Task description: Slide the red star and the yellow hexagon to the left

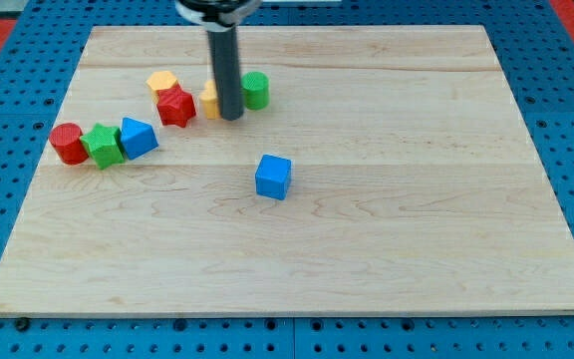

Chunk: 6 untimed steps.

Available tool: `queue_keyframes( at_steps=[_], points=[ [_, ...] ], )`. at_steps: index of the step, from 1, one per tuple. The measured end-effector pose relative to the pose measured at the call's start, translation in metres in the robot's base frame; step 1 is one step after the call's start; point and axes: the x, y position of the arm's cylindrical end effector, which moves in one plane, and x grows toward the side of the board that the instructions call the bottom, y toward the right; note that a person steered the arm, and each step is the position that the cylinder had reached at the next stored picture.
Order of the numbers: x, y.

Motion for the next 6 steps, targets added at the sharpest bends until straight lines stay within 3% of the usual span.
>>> queue_keyframes(
  at_steps=[1,3,4,6],
  points=[
    [0.0,-0.044],
    [-0.001,-0.02],
    [-0.003,-0.035],
    [-0.003,-0.095]
  ],
)
